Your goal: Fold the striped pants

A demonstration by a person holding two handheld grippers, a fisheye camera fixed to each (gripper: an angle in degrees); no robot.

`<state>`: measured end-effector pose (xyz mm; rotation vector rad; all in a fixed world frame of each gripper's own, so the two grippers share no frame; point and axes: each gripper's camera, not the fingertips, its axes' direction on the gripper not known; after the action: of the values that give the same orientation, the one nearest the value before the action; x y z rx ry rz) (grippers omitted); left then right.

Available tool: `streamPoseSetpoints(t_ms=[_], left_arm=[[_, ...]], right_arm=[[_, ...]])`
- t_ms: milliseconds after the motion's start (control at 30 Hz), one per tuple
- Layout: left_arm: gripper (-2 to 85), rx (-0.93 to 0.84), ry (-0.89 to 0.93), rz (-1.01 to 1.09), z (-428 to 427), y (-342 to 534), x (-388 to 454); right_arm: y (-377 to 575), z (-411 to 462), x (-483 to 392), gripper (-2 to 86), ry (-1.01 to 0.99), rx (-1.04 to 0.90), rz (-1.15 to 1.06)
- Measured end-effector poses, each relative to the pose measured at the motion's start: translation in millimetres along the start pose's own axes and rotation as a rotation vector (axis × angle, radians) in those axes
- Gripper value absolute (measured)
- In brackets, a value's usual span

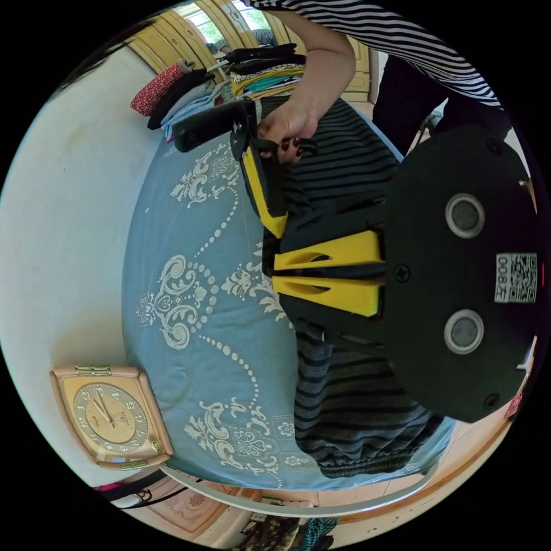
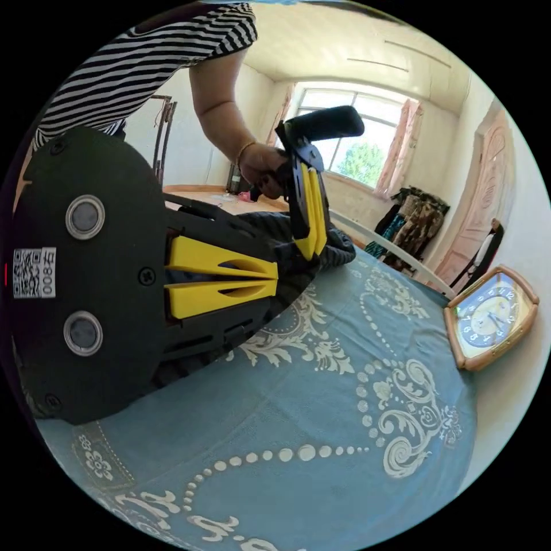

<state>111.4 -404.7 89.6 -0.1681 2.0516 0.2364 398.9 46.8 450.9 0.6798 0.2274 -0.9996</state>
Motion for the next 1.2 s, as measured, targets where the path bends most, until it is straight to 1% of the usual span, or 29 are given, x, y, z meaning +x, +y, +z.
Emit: streamPoseSetpoints(t_ms=[33,233,367,467,567,700,800,867,900,933,1000,1067,1100,1167,1200], left_arm=[[1.9,0.008,-0.001,0.006,-3.8,0.1,2.3],[1.6,0.019,-0.022,0.02,-14.2,1.2,5.3],[0.9,0.038,-0.021,-0.046,-5.9,-2.0,-7.5],[0.3,0.091,-0.005,-0.131,-11.5,3.3,-22.7],[0.2,0.116,0.023,-0.163,-21.7,18.3,-33.8],[0.2,0.06,0.063,-0.197,-13.3,39.7,-47.2],[0.1,0.029,0.062,-0.205,0.6,49.9,-60.6],[0.2,0.042,0.089,-0.233,5.6,55.3,-73.7],[0.2,0.043,0.091,-0.234,5.1,56.4,-76.4],[0.2,0.041,0.094,-0.239,2.3,59.0,-81.0],[0.3,0.054,0.071,-0.229,-7.8,66.3,-84.1],[0.6,0.096,0.023,-0.243,-29.8,85.2,-90.5],[0.7,0.105,0.006,-0.249,-36.1,91.4,-93.5],[1.5,0.12,-0.135,-0.327,-62.1,121.9,-116.6],[1.8,0.125,-0.173,-0.36,-68.8,130.7,-125.4]], right_arm=[[-4.9,8.7,1.6,0.1,0.006,-0.052,0.005],[-27.2,16.3,8.5,0.0,0.082,-0.046,0.004],[-34.7,20.0,19.3,0.0,0.16,-0.039,0.039],[-28.5,8.0,24.7,0.0,0.138,0.034,0.072],[-19.7,1.3,18.3,0.1,0.099,0.075,0.054],[-14.9,7.8,-3.7,0.0,0.068,0.087,-0.036],[-15.8,25.9,-13.7,0.0,0.141,0.039,-0.084],[-18.0,54.5,-5.3,0.0,0.249,-0.098,-0.064],[-18.1,59.3,-3.3,0.0,0.258,-0.13,-0.057],[-16.5,57.8,-4.7,0.0,0.253,-0.106,-0.063],[-13.5,50.6,-12.5,0.0,0.286,-0.06,-0.076],[-7.4,42.3,-26.9,0.1,0.268,0.024,-0.122],[-6.8,42.9,-29.4,0.1,0.26,0.029,-0.131],[-9.2,57.2,-32.6,0.1,0.269,-0.048,-0.149],[-9.8,61.1,-32.4,0.1,0.27,-0.066,-0.15]])
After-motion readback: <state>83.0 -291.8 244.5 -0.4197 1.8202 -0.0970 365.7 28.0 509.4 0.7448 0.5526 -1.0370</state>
